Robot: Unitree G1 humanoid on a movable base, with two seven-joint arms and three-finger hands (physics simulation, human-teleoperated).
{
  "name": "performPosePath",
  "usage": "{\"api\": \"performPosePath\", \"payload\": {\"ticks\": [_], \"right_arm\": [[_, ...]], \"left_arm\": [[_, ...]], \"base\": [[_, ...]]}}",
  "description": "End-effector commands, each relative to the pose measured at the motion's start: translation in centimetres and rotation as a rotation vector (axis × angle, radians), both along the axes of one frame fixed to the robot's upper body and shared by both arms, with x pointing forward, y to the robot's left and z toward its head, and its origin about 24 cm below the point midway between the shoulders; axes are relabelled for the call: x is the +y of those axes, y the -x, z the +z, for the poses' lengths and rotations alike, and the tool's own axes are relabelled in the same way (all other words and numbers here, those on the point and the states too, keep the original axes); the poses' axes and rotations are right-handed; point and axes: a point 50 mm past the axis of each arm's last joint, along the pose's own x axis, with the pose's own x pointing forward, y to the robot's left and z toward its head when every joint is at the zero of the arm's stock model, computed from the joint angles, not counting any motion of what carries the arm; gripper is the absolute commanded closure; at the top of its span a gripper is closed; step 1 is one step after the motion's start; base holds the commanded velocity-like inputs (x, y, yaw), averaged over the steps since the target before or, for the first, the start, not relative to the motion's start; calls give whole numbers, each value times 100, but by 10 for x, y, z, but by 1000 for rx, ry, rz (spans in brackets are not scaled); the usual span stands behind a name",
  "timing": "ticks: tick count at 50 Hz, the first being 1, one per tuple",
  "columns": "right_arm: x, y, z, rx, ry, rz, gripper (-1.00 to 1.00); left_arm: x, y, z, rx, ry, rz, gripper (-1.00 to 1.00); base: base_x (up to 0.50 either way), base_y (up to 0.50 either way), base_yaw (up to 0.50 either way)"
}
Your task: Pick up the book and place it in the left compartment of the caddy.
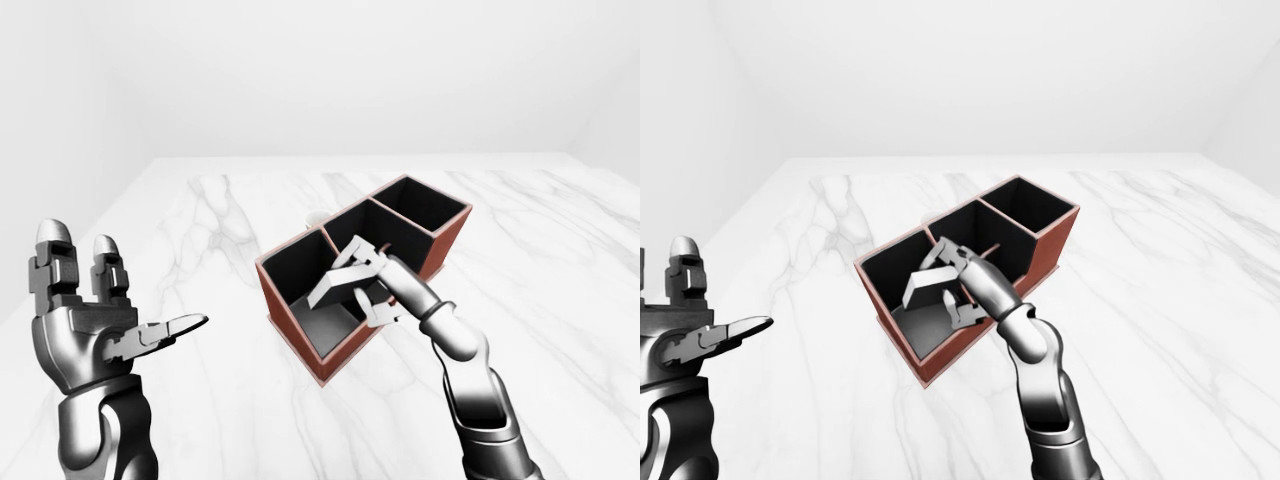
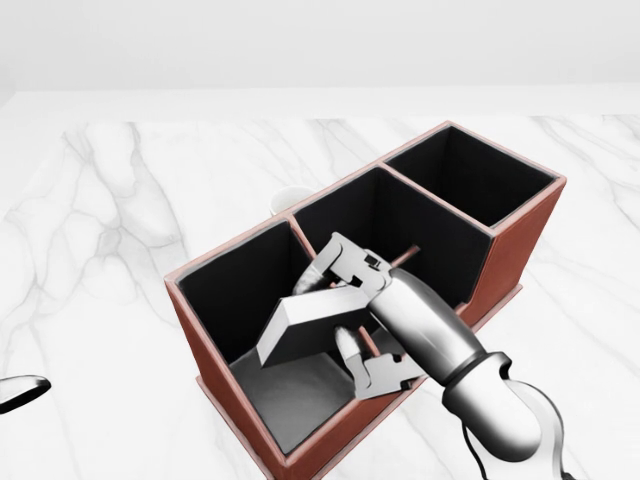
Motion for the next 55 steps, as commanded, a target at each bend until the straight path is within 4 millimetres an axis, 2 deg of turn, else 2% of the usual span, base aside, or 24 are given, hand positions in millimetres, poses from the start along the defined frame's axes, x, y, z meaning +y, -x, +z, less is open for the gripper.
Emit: {"api": "performPosePath", "payload": {"ticks": [1, 28, 45, 55], "right_arm": [[1, -1, -3, -3, -31, -40, 100], [14, -3, -17, 8, 63, -82, 100], [16, -7, -28, 26, 122, -125, 100], [15, -7, -28, 12, 134, -148, 100]], "left_arm": [[-1, -1, -1, 6, 0, -4, -100], [1, 0, 0, -2, 0, 0, -100], [1, 0, 0, -2, 2, 2, -100], [1, 1, 1, -4, 2, 2, -100]], "base": [[0, 0, 0], [0, 0, 0], [0, 0, 0], [0, 0, 0]]}}
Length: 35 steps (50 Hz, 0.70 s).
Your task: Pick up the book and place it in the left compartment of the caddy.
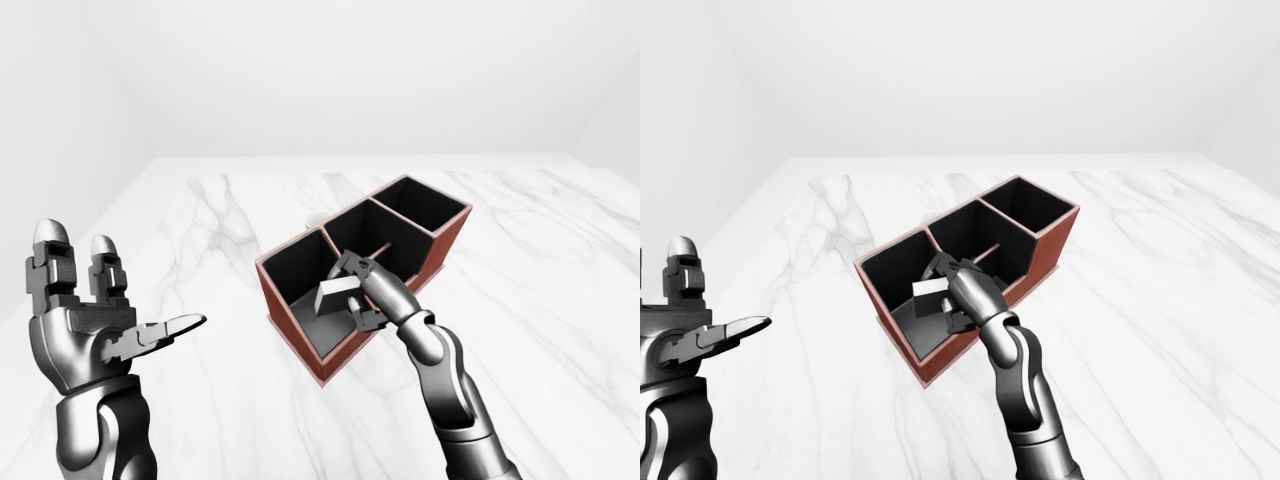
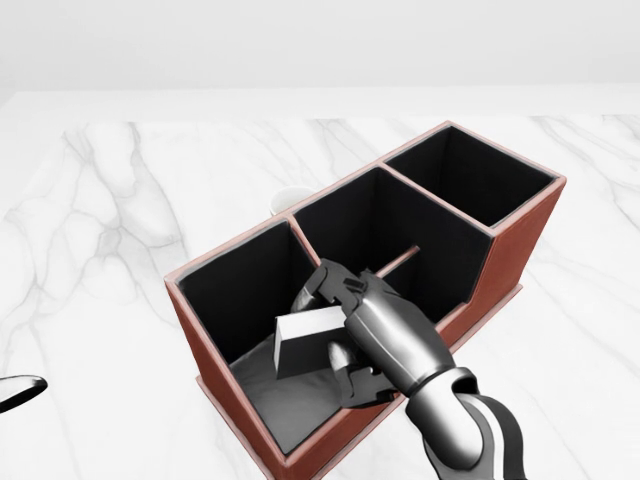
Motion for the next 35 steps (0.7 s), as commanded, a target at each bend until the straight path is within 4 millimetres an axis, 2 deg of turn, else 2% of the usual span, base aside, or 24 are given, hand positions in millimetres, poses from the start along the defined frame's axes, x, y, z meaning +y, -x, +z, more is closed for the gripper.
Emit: {"api": "performPosePath", "payload": {"ticks": [1, 26, 35], "right_arm": [[0, -1, 3, -24, -45, -23, 100], [13, 2, -32, 86, -65, -37, 100], [15, 4, -31, 75, -55, -36, 100]], "left_arm": [[0, 0, 0, -1, 0, -1, -100], [-1, 1, 1, -7, -1, -1, -100], [-1, 0, 1, -3, -1, -3, -100]], "base": [[0, 0, 0], [0, 0, 0], [0, 0, 0]]}}
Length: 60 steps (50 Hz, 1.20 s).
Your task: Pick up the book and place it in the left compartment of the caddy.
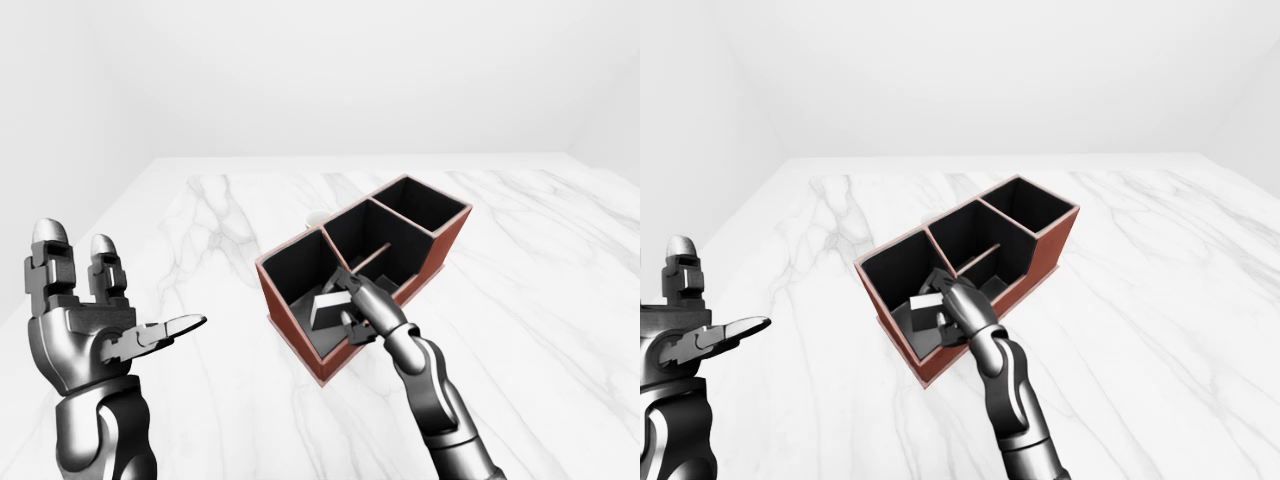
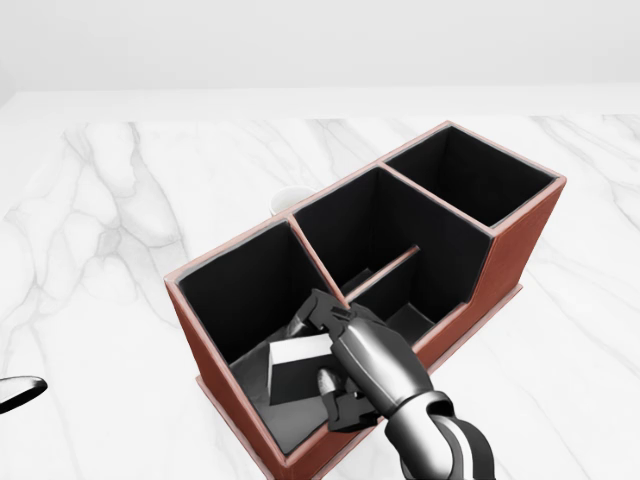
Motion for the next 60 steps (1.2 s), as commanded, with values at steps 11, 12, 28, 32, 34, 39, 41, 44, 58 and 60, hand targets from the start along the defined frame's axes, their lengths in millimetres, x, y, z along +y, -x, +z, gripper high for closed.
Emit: {"api": "performPosePath", "payload": {"ticks": [11, 12, 28, 32, 34, 39, 41, 44, 58, 60], "right_arm": [[9, 3, 2, -58, 16, -23, 100], [10, 3, 3, -63, 23, -23, 100], [17, 5, 6, -94, 64, -17, 100], [18, 5, 5, -87, 59, -14, -100], [17, 5, 5, -91, 63, -16, -100], [17, 7, 3, -84, 65, -18, -100], [16, 7, 2, -81, 63, -19, -100], [16, 7, 2, -80, 61, -19, -100], [18, 11, 11, -112, 69, -5, -100], [19, 11, 13, -121, 73, -1, -100]], "left_arm": [[0, 0, -1, 3, 1, -2, -100], [0, -1, -1, 3, 1, -2, -100], [1, 0, 0, 0, 3, 1, -100], [1, -1, -1, 3, 4, 0, -100], [1, 0, 0, -1, 3, 1, -100], [1, 0, 0, 0, 3, 1, -100], [1, 1, 0, -1, 2, 1, -100], [1, 1, 0, -3, 2, 1, -100], [0, 0, 1, -7, 6, -5, -100], [0, 1, 1, -8, 4, -5, -100]], "base": [[0, 0, 0], [0, 0, 0], [0, 0, 0], [0, 0, 0], [0, 0, 0], [0, 0, 0], [0, 0, 0], [0, 0, 0], [0, 0, 0], [0, 0, 0]]}}
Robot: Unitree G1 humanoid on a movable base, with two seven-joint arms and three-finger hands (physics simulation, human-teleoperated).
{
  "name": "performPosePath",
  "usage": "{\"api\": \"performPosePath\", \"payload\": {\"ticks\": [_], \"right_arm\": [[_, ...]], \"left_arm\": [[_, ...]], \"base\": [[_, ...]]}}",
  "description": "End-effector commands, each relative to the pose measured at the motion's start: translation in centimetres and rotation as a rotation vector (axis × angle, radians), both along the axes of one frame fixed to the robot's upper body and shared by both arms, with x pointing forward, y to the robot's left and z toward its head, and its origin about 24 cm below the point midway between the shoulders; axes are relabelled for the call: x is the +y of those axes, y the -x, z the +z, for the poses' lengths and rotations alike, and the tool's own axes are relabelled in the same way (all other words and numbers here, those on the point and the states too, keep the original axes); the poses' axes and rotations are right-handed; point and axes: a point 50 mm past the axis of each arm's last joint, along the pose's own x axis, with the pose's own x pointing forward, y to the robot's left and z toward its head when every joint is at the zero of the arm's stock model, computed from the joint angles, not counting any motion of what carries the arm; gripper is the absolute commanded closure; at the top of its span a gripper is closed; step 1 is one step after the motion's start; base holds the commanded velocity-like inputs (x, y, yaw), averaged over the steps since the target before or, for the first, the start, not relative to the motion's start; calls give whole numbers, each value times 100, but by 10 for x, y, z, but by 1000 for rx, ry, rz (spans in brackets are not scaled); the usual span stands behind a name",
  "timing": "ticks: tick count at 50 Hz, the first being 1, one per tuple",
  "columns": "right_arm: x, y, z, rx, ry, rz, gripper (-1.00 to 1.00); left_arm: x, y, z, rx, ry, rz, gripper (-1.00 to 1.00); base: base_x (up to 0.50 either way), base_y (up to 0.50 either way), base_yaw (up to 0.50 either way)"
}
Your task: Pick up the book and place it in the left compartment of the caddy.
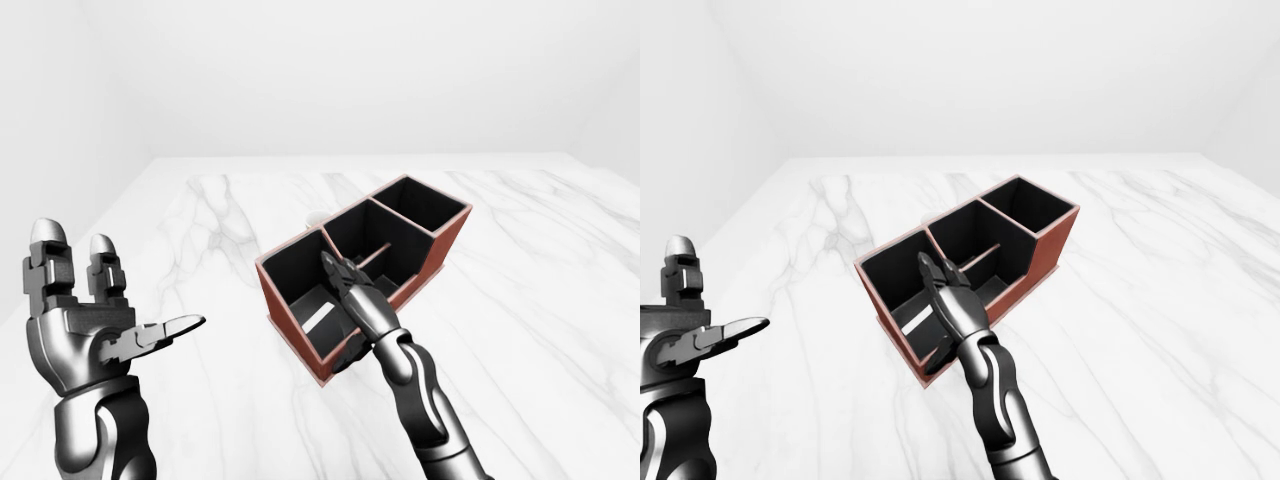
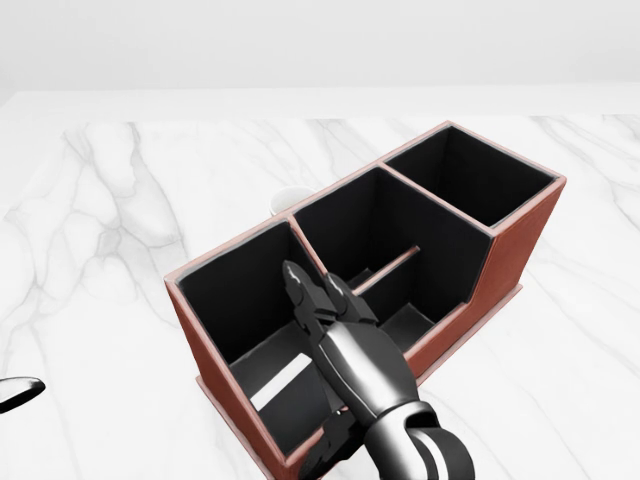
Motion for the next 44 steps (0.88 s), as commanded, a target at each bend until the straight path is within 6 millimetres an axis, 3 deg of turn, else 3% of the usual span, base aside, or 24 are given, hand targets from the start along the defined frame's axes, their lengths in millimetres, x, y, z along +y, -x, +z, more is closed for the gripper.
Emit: {"api": "performPosePath", "payload": {"ticks": [1, 6, 11, 16, 26, 37, 44], "right_arm": [[2, 3, 8, -30, 4, 15, -100], [6, 10, 27, -87, 28, 55, -100], [8, 23, 75, -223, 80, 116, -100], [4, 38, 109, -316, 141, 131, -100], [-12, 54, 149, -498, 178, -1, -100], [-30, 72, 176, -651, 178, -152, -100], [-41, 84, 181, -692, 157, -196, -100]], "left_arm": [[-1, 0, 1, -5, 0, -2, -100], [0, -1, 0, -1, 0, -3, -100], [-1, -2, -1, 5, -1, -7, -100], [-2, -2, -1, 4, -1, -9, -100], [-2, -1, 0, 2, -3, -9, -100], [-2, -1, 0, 1, -2, -7, -100], [-3, -1, -1, 5, -4, -10, -100]], "base": [[0, 0, 0], [0, 0, 0], [0, 0, 0], [0, 0, 0], [0, 0, 0], [0, 0, 0], [0, 0, 0]]}}
